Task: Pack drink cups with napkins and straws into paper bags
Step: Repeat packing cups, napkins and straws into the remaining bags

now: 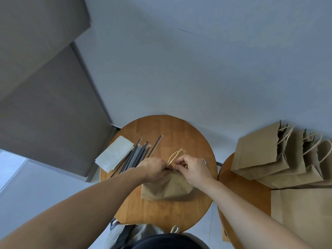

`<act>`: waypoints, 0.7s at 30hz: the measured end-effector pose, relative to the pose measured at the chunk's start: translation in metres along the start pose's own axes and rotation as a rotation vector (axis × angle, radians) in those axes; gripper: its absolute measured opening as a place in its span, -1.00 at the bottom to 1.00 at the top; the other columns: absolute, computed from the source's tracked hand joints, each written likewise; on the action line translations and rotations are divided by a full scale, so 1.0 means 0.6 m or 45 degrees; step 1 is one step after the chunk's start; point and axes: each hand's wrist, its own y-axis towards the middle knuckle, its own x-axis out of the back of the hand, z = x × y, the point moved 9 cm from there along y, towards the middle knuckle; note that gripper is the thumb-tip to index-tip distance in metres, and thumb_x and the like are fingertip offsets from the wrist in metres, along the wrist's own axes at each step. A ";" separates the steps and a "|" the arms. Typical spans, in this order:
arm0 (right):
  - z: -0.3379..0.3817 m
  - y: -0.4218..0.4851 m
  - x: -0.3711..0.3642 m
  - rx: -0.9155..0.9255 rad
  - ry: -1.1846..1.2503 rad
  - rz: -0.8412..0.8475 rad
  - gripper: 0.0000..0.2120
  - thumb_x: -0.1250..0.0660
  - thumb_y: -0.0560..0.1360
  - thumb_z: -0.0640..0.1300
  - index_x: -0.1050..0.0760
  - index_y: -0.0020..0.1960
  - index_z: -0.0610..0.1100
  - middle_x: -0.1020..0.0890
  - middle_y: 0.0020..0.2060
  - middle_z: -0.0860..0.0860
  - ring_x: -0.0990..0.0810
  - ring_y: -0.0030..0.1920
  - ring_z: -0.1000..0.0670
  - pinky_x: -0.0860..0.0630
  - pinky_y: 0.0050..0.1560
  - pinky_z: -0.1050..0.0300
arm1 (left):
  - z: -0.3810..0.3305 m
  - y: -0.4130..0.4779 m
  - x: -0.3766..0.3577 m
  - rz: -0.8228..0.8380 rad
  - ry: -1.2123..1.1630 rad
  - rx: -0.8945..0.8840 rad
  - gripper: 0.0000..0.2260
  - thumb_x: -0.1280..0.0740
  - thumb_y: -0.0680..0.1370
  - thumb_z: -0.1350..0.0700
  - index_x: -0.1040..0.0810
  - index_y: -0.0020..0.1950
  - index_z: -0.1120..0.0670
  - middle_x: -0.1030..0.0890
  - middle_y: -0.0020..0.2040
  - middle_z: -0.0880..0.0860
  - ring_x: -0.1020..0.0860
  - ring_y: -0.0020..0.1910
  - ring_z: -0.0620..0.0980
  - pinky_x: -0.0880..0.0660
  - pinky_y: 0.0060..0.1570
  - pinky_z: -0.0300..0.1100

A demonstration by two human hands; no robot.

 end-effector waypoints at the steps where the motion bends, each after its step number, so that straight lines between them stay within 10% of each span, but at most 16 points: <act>1: -0.001 0.000 0.000 -0.002 0.009 0.008 -0.88 -0.41 0.53 0.00 -0.62 0.05 0.04 -0.68 -0.11 0.17 -0.62 -0.08 0.17 -0.52 -0.06 0.32 | 0.001 0.000 0.001 -0.006 -0.002 0.004 -0.73 -0.16 0.65 -0.07 -0.58 0.26 -0.16 -0.66 0.07 -0.01 -0.60 0.04 0.06 -0.53 0.00 -0.10; 21: 0.020 0.007 -0.006 0.239 -0.285 0.123 -0.83 -0.30 0.59 -0.03 -0.56 0.08 -0.10 -0.69 -0.08 -0.03 -0.65 -0.06 -0.09 -0.56 -0.05 -0.06 | -0.006 0.011 -0.009 0.025 0.125 0.032 -0.67 -0.10 0.65 -0.05 -0.60 0.19 0.03 -0.66 0.01 0.08 -0.60 -0.01 0.12 -0.54 0.02 -0.01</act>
